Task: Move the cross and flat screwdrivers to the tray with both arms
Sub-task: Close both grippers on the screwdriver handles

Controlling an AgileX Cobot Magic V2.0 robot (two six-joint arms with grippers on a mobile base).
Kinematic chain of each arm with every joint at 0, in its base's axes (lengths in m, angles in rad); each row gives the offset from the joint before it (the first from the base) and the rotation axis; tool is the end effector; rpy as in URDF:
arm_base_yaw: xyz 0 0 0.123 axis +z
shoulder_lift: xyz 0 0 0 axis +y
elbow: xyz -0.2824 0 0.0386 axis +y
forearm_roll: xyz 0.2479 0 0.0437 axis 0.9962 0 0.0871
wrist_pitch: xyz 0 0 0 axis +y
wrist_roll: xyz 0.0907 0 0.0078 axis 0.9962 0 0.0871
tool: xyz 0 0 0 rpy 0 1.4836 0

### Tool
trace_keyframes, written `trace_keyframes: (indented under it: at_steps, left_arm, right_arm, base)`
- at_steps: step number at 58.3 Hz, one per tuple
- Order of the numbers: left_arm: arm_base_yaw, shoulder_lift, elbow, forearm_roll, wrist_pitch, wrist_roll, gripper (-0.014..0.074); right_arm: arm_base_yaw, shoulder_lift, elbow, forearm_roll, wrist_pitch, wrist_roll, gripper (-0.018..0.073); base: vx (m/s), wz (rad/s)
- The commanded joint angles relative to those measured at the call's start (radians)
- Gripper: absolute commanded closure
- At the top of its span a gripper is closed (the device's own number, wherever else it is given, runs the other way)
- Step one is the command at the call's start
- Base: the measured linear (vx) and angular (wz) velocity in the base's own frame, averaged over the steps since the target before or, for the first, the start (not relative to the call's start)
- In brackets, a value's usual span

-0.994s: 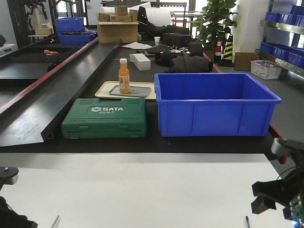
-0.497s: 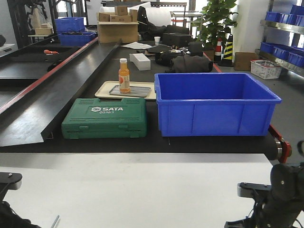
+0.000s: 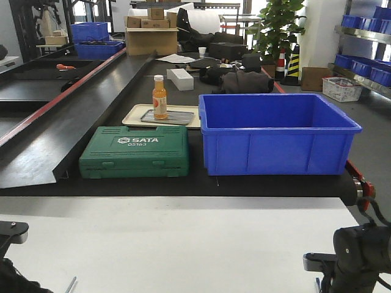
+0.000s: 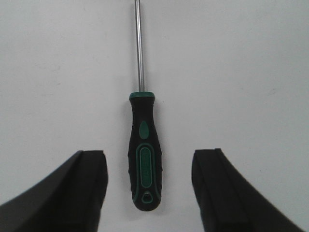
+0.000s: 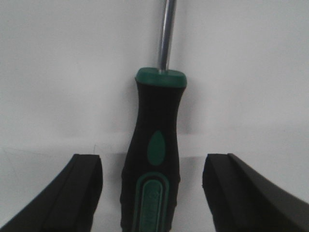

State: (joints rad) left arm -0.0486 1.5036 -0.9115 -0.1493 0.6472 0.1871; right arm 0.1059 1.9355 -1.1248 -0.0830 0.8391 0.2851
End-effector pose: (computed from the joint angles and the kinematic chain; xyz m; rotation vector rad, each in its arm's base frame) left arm 0.2861 -0.0221 0.2226 0.1839 2.7084 -0.1164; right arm 0.3387 0.0304 0.1326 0.1933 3.1142 -0.0924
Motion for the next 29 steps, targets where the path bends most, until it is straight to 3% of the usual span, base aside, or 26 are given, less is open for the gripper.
trace_keyframes:
  at_steps: [1,14,29]
  left_arm:
    - [-0.007,-0.031,-0.023,-0.011,-0.043,-0.004,0.0077]
    - [-0.007,-0.031,-0.023,-0.011,-0.044,-0.004,0.0077]
    - [-0.007,-0.031,-0.023,-0.011,-0.025,-0.004,0.0077]
  right_arm:
    - [-0.003,-0.027,-0.029,-0.011,-0.03,-0.009,0.0066]
    - [-0.003,0.009,-0.029,-0.002,-0.043,-0.007,0.0144]
    - [-0.003,0.032,-0.029,0.008,-0.076,-0.004,0.0452]
  base:
    - [0.0,0.0]
    - [0.0,0.0]
    - [0.0,0.0]
